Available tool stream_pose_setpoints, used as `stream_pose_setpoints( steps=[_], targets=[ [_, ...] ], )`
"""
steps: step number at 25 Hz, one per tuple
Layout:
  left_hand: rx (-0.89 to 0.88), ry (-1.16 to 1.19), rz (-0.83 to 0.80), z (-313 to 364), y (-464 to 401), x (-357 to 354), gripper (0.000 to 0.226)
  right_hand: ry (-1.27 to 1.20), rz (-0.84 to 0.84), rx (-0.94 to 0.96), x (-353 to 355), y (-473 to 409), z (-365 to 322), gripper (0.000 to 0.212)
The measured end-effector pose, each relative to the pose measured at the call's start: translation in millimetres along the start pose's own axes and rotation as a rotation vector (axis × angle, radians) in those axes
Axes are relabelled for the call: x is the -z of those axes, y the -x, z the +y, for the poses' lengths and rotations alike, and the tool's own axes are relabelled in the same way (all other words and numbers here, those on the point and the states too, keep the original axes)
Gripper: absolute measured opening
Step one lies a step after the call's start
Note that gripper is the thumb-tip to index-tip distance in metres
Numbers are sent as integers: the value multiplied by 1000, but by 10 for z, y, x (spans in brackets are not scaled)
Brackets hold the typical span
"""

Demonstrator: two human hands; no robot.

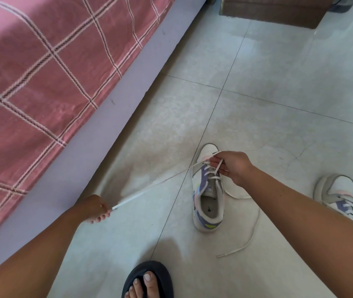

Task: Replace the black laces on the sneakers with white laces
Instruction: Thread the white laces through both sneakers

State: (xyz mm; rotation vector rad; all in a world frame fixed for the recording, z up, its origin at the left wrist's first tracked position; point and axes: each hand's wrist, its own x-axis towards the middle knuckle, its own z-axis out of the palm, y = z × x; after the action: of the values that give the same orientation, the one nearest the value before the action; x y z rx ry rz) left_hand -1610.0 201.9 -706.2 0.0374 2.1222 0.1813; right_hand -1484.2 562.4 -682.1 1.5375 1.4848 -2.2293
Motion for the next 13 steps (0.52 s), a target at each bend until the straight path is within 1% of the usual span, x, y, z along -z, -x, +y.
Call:
stream_pose_setpoints(
  steps=[1, 2, 3, 4, 5, 6, 7, 8, 9, 10, 11, 13],
  targets=[
    [-16, 23, -55, 34, 21, 12, 21, 133, -41, 80, -38, 33, -24, 15],
    [-63, 94, -130, 103, 49, 16, 22, 328, -112, 166, -73, 67, -38, 17],
    [-122, 205, -207, 212, 87, 5, 22, 550, -203, 232, -113, 96, -48, 17],
    [-180, 338, -271, 351, 127, -20, 22, 736, -292, 256, -160, 125, -49, 12],
    [-234, 477, -320, 514, 165, -63, 22, 873, -358, 256, -181, 153, -51, 20],
    [-281, 616, -354, 696, 201, -118, 21, 918, -383, 254, -166, 165, -54, 36],
    [-322, 744, -369, 884, 238, -187, 20, 852, -363, 250, -134, 173, -62, 43],
    [-353, 854, -360, 1069, 270, -265, 17, 779, -310, 286, -73, 160, -59, 37],
    [-369, 941, -331, 1244, 290, -346, 15, 756, -246, 360, -3, 169, -50, 24],
    [-371, 1007, -292, 1400, 309, -426, 12, 845, -174, 432, 74, 179, -24, 13],
    [-361, 1052, -249, 1535, 323, -501, 11, 961, -131, 472, 144, 178, 9, 9],
    [-328, 1093, -167, 1732, 327, -644, 8, 1141, -131, 495, 237, 187, 107, 11]
  ],
)
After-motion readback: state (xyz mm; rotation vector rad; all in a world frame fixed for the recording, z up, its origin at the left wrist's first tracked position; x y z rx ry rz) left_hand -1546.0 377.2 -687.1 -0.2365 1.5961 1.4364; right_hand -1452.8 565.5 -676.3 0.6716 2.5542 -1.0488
